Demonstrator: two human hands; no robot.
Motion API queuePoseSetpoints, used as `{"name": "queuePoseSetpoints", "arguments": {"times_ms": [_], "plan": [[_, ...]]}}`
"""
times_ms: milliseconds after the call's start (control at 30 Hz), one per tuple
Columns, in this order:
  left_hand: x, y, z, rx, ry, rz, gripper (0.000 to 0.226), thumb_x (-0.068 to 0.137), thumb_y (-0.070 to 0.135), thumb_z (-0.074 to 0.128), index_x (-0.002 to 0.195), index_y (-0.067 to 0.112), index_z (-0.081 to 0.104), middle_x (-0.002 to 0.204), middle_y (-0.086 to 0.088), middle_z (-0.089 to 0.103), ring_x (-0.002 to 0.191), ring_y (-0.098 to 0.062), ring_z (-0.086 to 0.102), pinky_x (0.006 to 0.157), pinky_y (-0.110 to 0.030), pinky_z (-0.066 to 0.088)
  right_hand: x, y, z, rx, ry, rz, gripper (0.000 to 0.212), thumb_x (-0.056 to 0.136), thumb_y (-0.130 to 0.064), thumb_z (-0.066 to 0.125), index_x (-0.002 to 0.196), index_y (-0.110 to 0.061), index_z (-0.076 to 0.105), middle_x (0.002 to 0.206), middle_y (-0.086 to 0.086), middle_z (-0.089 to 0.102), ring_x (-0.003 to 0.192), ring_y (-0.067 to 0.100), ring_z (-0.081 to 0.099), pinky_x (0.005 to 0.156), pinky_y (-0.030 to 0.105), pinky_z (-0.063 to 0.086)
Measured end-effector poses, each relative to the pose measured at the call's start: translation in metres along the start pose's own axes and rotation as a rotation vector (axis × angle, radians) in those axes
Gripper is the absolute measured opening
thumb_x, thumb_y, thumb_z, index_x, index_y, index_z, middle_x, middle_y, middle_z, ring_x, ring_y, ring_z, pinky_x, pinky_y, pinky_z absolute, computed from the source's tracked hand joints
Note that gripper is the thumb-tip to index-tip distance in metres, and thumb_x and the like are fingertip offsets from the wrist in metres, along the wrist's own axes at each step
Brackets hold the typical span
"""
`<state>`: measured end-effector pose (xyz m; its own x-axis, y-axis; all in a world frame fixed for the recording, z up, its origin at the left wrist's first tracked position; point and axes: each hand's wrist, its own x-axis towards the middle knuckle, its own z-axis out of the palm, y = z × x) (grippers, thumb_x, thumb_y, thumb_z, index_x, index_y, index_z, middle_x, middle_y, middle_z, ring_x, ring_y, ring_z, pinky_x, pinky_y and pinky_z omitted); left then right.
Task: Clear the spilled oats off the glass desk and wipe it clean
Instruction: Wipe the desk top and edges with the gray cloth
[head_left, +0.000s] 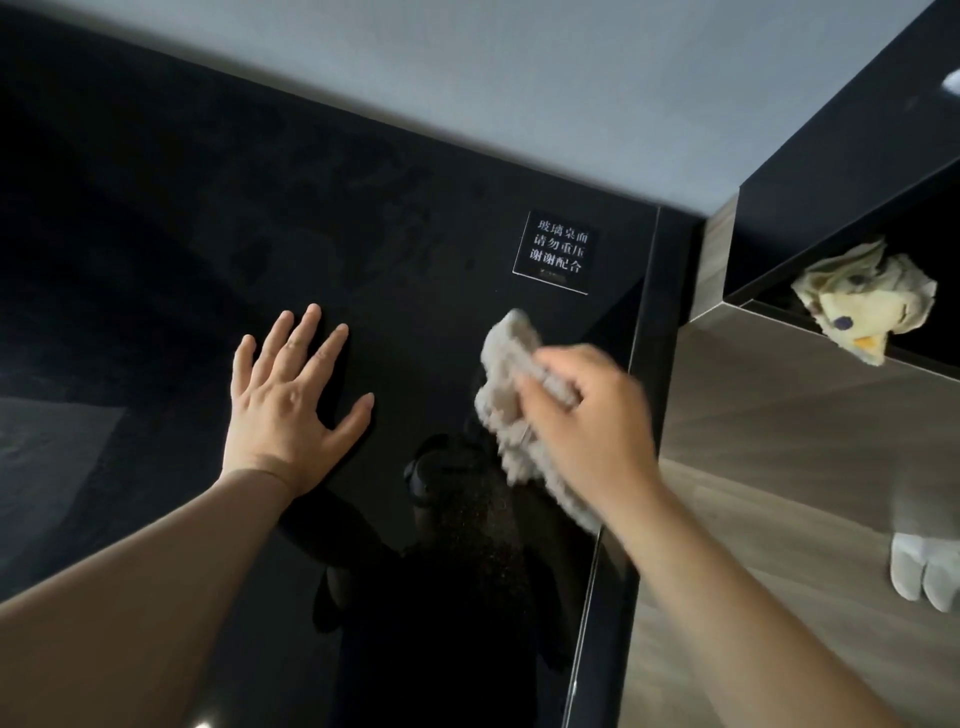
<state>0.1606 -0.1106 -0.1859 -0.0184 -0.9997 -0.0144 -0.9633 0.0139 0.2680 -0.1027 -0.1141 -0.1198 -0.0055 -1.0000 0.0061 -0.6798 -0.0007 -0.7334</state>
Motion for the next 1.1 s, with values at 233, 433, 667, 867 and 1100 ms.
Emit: {"name": "queuePoseSetpoints", "arguments": {"times_ms": [233, 433, 667, 867, 1100], "plan": [[-0.001, 0.001, 0.001, -0.005, 0.012, 0.000, 0.074, 0.081, 0.063, 0.037, 0.146, 0.026, 0.038, 0.159, 0.000, 0.023, 0.148, -0.021, 0.013, 0.120, -0.047, 0.006, 0.059, 0.035, 0.035, -0.380, 0.285, 0.155, 0.019, 0.085, -0.028, 0.056, 0.095, -0.020, 0.070, 0.098, 0.001, 0.060, 0.089, 0.025, 0.056, 0.062, 0.028, 0.034], [-0.001, 0.000, 0.000, -0.015, 0.017, 0.001, 0.074, 0.082, 0.062, 0.038, 0.146, 0.026, 0.038, 0.159, 0.000, 0.022, 0.148, -0.021, 0.012, 0.120, -0.047, 0.006, -0.013, 0.004, 0.049, -0.213, -0.018, -0.065, 0.024, 0.082, -0.033, 0.057, 0.098, -0.023, 0.072, 0.095, -0.007, 0.061, 0.075, 0.018, 0.059, 0.061, 0.032, 0.049], [-0.001, -0.001, 0.001, -0.010, 0.020, 0.005, 0.073, 0.082, 0.062, 0.038, 0.146, 0.026, 0.038, 0.159, 0.000, 0.022, 0.148, -0.021, 0.012, 0.120, -0.046, 0.005, 0.083, -0.006, 0.022, -0.147, 0.230, -0.016, 0.019, 0.089, -0.028, 0.056, 0.092, -0.015, 0.069, 0.097, -0.001, 0.060, 0.086, 0.020, 0.059, 0.065, 0.030, 0.045], [0.000, -0.002, 0.001, -0.004, 0.022, 0.004, 0.073, 0.082, 0.062, 0.038, 0.146, 0.026, 0.039, 0.159, 0.000, 0.023, 0.148, -0.021, 0.013, 0.120, -0.047, 0.007, 0.087, 0.000, 0.076, -0.356, 0.143, -0.044, 0.016, 0.086, -0.030, 0.059, 0.087, -0.017, 0.068, 0.096, 0.001, 0.058, 0.084, 0.024, 0.055, 0.061, 0.030, 0.036], [0.000, -0.002, 0.000, -0.004, 0.008, -0.002, 0.073, 0.082, 0.062, 0.039, 0.146, 0.027, 0.037, 0.159, 0.001, 0.021, 0.148, -0.019, 0.010, 0.120, -0.046, 0.004, 0.002, -0.007, 0.042, -0.021, 0.101, -0.064, 0.023, 0.086, -0.031, 0.053, 0.083, -0.014, 0.069, 0.077, -0.005, 0.057, 0.068, 0.014, 0.056, 0.058, 0.037, 0.048]]}}
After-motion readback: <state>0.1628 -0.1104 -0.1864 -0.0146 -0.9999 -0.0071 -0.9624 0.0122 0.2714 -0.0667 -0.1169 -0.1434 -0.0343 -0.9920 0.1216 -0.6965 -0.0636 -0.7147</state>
